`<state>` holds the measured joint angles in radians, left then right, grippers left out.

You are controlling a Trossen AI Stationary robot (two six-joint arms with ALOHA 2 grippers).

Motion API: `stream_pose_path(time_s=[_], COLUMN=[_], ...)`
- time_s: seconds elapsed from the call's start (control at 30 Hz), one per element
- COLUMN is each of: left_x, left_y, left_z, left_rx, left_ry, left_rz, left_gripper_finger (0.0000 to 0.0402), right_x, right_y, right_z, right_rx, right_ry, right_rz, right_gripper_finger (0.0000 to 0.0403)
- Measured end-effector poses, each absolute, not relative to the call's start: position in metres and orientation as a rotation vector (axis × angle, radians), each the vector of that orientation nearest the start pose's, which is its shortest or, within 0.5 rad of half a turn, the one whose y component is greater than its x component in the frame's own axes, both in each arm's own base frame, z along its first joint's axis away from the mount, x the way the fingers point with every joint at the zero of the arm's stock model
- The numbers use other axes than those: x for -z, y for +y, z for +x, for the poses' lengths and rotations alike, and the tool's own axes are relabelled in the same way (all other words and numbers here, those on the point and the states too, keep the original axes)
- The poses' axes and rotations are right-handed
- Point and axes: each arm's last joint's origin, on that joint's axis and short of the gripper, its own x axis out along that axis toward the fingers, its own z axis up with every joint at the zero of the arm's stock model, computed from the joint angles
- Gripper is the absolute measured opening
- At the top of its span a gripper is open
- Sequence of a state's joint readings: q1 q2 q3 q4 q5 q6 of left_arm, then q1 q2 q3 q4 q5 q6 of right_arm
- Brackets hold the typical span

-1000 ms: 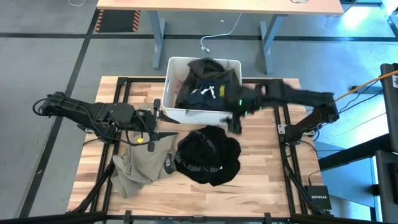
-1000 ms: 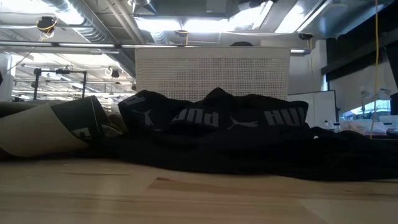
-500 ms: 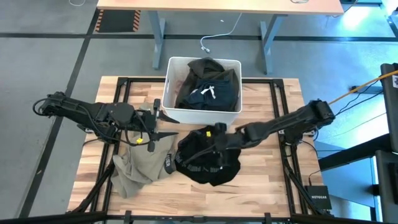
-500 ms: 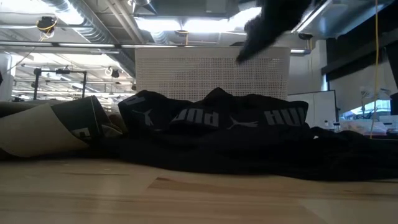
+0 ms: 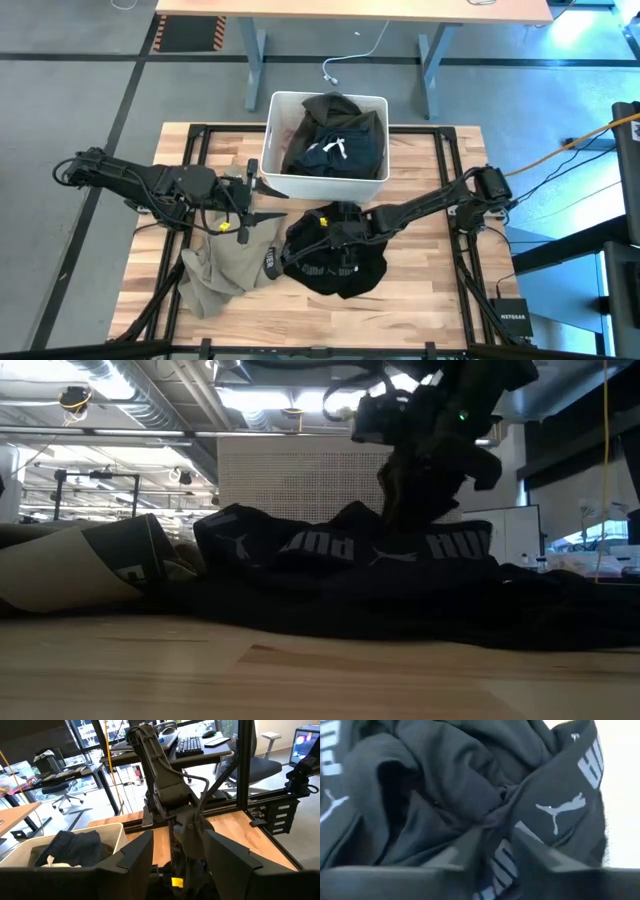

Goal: Sort clothes
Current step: Put the black boxer into the white laundry bin

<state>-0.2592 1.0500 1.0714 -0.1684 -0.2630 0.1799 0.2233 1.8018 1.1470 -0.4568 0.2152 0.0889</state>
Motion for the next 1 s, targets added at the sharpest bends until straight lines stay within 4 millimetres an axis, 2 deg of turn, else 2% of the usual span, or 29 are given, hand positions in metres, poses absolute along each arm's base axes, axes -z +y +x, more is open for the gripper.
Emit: stream_pose_path(time_s=[0.07,0.1,0.3,0.5,0.67,0.83,1.0], left_x=[-0.384,-0.384,-0.384,-0.384,-0.384,-0.384,-0.384], left_y=[-0.051,-0.051,-0.051,-0.051,-0.051,-0.051,-0.051], left_z=[0.221,0.221,0.221,0.221,0.221,0.221,0.221], left_rx=[0.009,0.008,0.008,0.007,0.008,0.008,0.008], left_ry=[0.143,0.143,0.142,0.142,0.141,0.138,0.138], left_rz=[0.217,0.218,0.219,0.218,0.22,0.231,0.231], left_gripper_finger=[0.017,0.017,0.017,0.017,0.017,0.017,0.017], right_x=[-0.185,-0.195,-0.27,-0.348,-0.406,-0.463,-0.504], right_y=[0.077,0.079,0.089,0.079,0.052,0.02,-0.016], right_z=[0.346,0.345,0.336,0.314,0.3,0.296,0.291], right_rx=[0.018,0.007,0.048,0.131,0.281,0.41,0.537], right_ry=[1.079,1.063,0.912,0.709,0.535,0.326,0.103], right_rz=[-0.186,-0.208,-0.28,-0.321,-0.371,-0.412,-0.45], right_gripper_finger=[0.0044,0.0024,0.0017,0.001,0.0007,0.0005,0.0008])
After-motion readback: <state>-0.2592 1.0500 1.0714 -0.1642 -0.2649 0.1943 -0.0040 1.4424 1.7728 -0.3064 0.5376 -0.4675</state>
